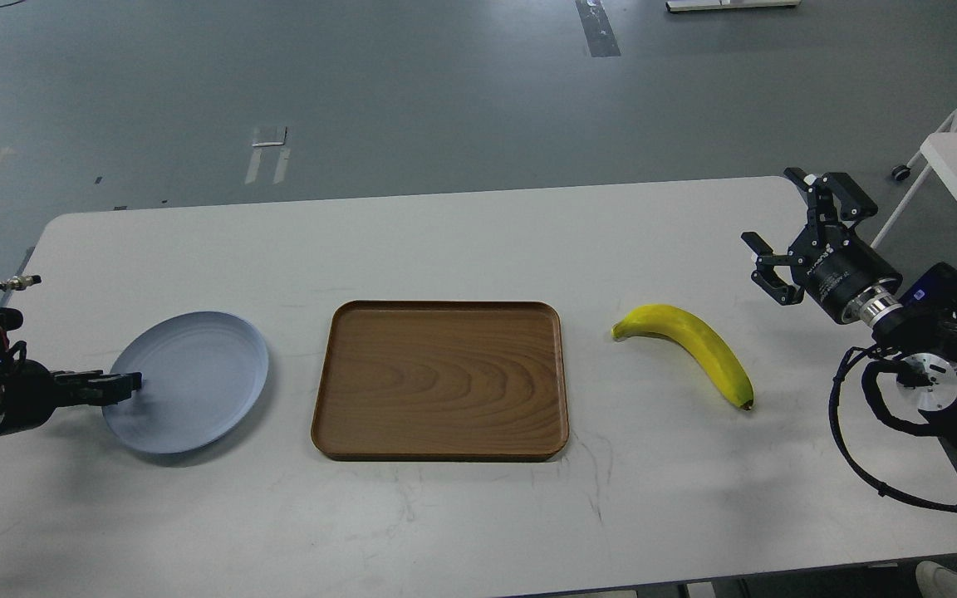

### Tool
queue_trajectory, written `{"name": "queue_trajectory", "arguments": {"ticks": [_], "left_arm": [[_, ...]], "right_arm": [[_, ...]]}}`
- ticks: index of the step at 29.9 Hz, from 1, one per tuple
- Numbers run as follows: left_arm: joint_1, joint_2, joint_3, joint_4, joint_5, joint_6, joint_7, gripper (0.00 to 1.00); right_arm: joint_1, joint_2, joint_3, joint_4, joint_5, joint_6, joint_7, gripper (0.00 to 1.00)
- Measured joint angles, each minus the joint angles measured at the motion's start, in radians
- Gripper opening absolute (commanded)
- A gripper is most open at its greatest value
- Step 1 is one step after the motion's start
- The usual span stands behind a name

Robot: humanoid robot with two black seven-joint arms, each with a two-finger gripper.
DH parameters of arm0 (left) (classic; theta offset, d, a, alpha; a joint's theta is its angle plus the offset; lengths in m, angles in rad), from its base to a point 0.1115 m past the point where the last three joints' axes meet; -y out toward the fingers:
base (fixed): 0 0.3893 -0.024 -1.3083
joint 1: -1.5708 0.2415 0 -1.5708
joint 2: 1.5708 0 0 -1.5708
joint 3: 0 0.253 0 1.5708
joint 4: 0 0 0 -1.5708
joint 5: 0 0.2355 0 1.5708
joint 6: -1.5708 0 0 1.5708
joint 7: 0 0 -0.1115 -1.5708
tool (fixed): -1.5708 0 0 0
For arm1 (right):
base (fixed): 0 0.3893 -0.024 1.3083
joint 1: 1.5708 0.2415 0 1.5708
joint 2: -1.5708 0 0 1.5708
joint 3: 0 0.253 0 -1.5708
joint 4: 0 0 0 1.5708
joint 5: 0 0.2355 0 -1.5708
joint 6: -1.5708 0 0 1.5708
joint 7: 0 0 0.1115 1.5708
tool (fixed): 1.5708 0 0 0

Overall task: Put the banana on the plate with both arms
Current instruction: 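Grasp the rim of the light blue plate with the left gripper, then lift the plate with the left gripper and lower it onto the wooden tray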

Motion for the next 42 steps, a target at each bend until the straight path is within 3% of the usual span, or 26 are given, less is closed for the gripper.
{"name": "queue_trajectory", "arguments": {"ticks": [18, 28, 35, 42], "left_arm": [[-0.053, 0.002, 0.002, 0.0, -0.103, -0.012, 0.0, 0.0], [-0.258, -0.017, -0.001, -0.055, -0.18, -0.168, 0.001, 0.0], [-0.394, -0.158, 0.004, -0.116, -0.176, -0.218, 0.0, 0.0], [-0.413, -0.323, 0.047, -0.12, -0.168, -0.225, 0.0, 0.0]], "right_arm": [[-0.001, 0.0, 0.0, -0.001, 0.0, 0.0, 0.0, 1.0], [0.004, -0.011, 0.0, -0.002, 0.0, 0.0, 0.0, 1.0], [0.005, -0.026, 0.0, -0.001, 0.0, 0.0, 0.0, 1.0], [-0.006, -0.059, 0.0, -0.003, 0.0, 0.0, 0.0, 1.0]]}}
